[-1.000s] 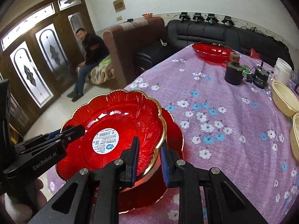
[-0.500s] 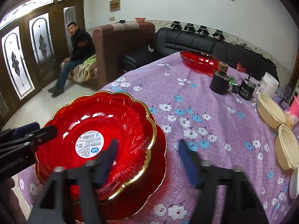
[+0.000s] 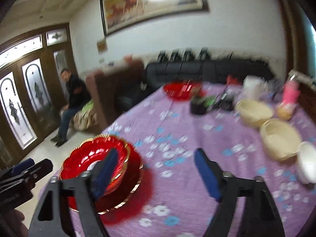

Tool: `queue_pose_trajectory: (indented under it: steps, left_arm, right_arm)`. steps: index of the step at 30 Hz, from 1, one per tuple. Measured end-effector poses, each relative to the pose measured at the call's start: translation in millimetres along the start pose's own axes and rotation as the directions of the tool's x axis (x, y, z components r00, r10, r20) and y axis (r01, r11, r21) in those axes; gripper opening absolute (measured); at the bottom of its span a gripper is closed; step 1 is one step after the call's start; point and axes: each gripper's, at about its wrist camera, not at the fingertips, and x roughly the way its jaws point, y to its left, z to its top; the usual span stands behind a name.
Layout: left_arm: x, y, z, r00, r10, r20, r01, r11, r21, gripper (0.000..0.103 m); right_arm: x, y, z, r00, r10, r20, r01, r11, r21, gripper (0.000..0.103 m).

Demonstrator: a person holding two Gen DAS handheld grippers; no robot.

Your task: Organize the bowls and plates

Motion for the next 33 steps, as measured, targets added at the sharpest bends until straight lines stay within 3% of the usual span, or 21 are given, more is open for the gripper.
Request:
queue_pose_trajectory:
  steps: [1, 5, 8, 10, 20, 23, 27, 30, 33]
  left_arm:
    - [-4.3, -7.3, -0.9, 1.000, -0.004, 0.011, 0.003, 1.000, 0.015, 0.091]
    - [-10.4, -36.4, -4.1, 0.997, -0.078, -0.007, 0.078, 0.996, 0.046, 0.094]
    - [-9.6, -58.3, -9.7, 0.990, -0.134, -0.051, 0.137, 0.988, 0.065, 0.094]
    - [-11.7, -70.9, -14.4, 0.987, -0.153, -0.054, 0.157, 0.984, 0.085, 0.094]
    - [-3.8, -131.5, -21.3, 0.972, -0.205, -0.116, 0.220, 0.965, 0.144, 0.093]
    - [2.1, -152.5, -27.1, 0.961, -0.228, -0.160, 0.253, 0.954, 0.160, 0.093]
    - [4.6, -170.5, -35.7, 0.945, -0.257, -0.202, 0.292, 0.941, 0.170, 0.093]
    - [8.0, -181.9, -43.9, 0.952, -0.233, -0.199, 0.273, 0.941, 0.200, 0.093]
    - [17.4, -192.8, -49.0, 0.947, -0.218, -0.237, 0.271, 0.936, 0.225, 0.093]
  right_arm:
    - [-16.5, -3.2, -1.7, 0.997, -0.040, 0.059, 0.041, 0.999, -0.022, 0.103]
    - [-44.1, -15.8, -7.2, 0.975, -0.132, 0.178, 0.154, 0.982, -0.113, 0.103]
    - [-45.4, -37.4, -7.4, 0.967, -0.196, 0.161, 0.218, 0.967, -0.132, 0.103]
    - [-46.4, -54.0, -7.4, 0.970, -0.202, 0.139, 0.218, 0.970, -0.109, 0.103]
    - [-63.2, -129.1, 3.1, 0.947, -0.303, 0.110, 0.309, 0.950, -0.047, 0.103]
    - [-71.5, -154.3, 9.7, 0.935, -0.337, 0.110, 0.342, 0.939, -0.031, 0.103]
    - [-75.9, -208.6, 14.0, 0.915, -0.398, 0.070, 0.395, 0.917, 0.050, 0.103]
    - [-79.1, -260.6, 11.3, 0.914, -0.405, 0.026, 0.394, 0.902, 0.176, 0.103]
    - [-79.6, -312.6, 3.1, 0.907, -0.420, -0.008, 0.403, 0.866, 0.296, 0.098]
